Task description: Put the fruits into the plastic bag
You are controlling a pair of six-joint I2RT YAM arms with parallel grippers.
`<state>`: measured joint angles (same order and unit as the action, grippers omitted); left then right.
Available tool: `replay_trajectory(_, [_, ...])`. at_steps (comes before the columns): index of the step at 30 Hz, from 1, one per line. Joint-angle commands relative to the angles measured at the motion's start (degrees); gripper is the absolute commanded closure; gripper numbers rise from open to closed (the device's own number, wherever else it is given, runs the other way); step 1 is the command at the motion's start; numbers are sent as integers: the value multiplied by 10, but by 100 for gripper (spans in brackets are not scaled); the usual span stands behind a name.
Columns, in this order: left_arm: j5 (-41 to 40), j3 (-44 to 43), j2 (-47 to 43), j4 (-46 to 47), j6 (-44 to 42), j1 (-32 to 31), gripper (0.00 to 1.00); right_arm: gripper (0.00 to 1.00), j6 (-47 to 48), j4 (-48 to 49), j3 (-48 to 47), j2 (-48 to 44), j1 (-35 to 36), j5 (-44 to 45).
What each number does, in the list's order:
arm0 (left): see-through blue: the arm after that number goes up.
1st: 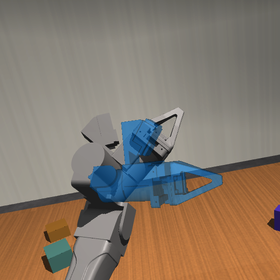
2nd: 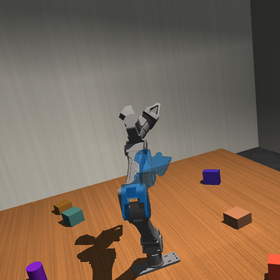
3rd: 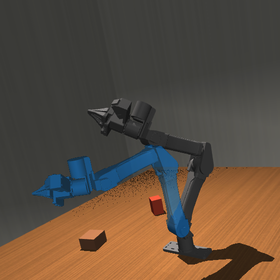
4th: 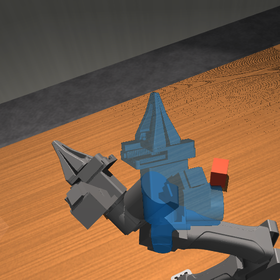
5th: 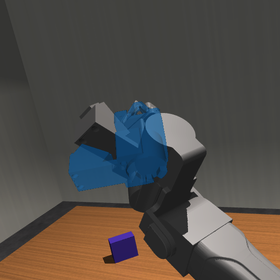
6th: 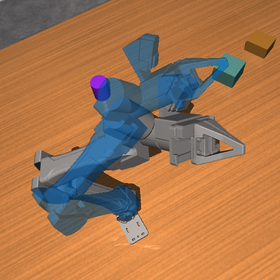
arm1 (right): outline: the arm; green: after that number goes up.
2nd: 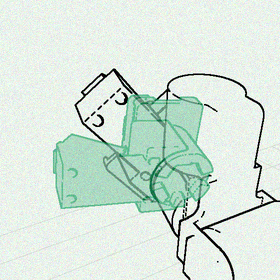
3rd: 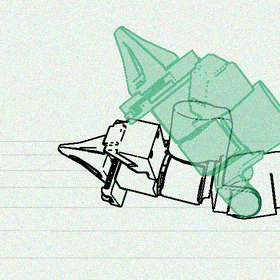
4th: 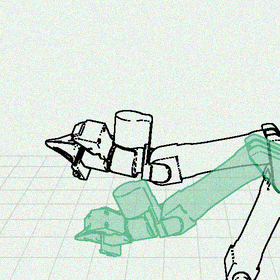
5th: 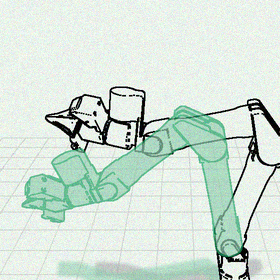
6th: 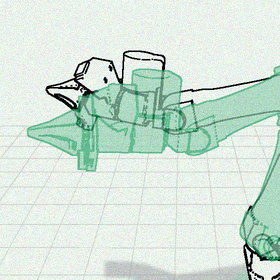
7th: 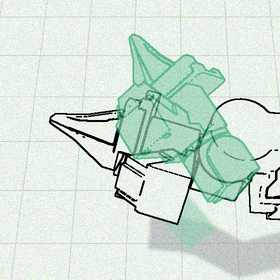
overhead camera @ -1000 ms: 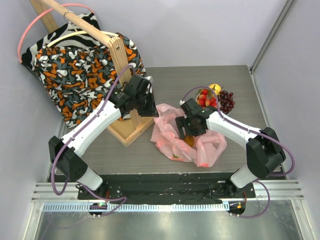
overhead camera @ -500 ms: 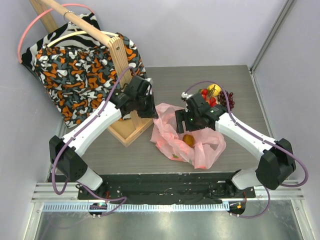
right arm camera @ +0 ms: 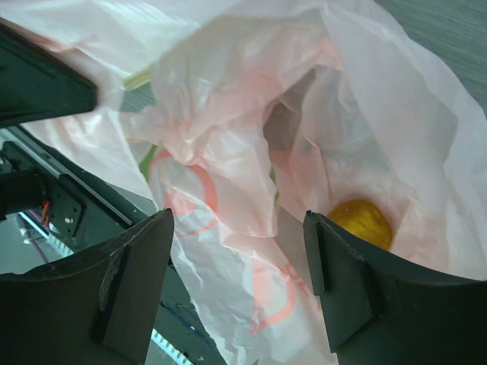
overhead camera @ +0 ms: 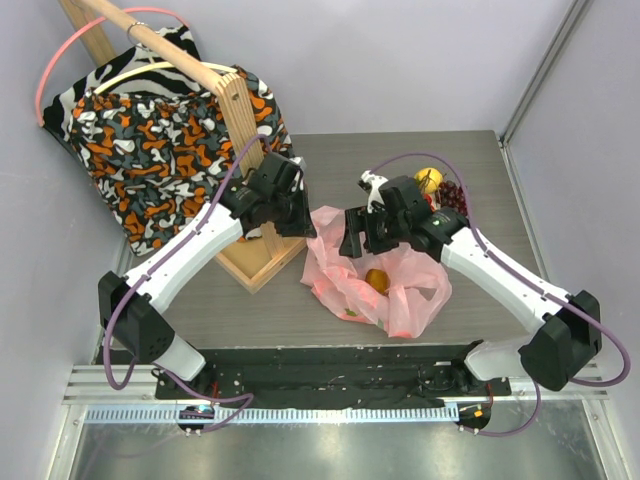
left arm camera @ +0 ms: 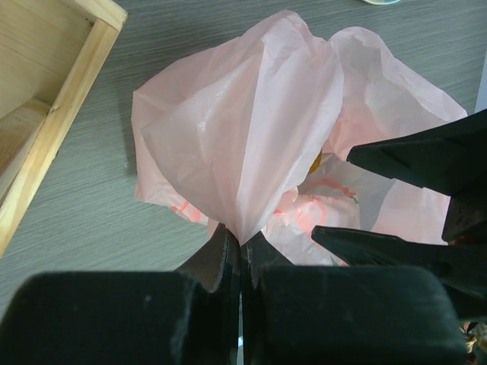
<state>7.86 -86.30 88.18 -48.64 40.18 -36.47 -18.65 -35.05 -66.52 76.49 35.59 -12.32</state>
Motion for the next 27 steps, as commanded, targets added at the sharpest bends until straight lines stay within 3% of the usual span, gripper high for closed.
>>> replay_trajectory(1, [1,3,-28,14,20,12,100,24,-2,37,-37,-22,4,-23])
replay_trajectory(7, [-2,4,-31,12,19,12,100,25,-9,39,-58,-36,-25,-27])
replay_trajectory(16, [-2,4,-32,10,17,14,100,26,-9,37,-92,-46,-151,-71])
replay_trajectory(27, [1,3,-32,11,15,19,100,28,-2,2,-121,-28,-288,-24])
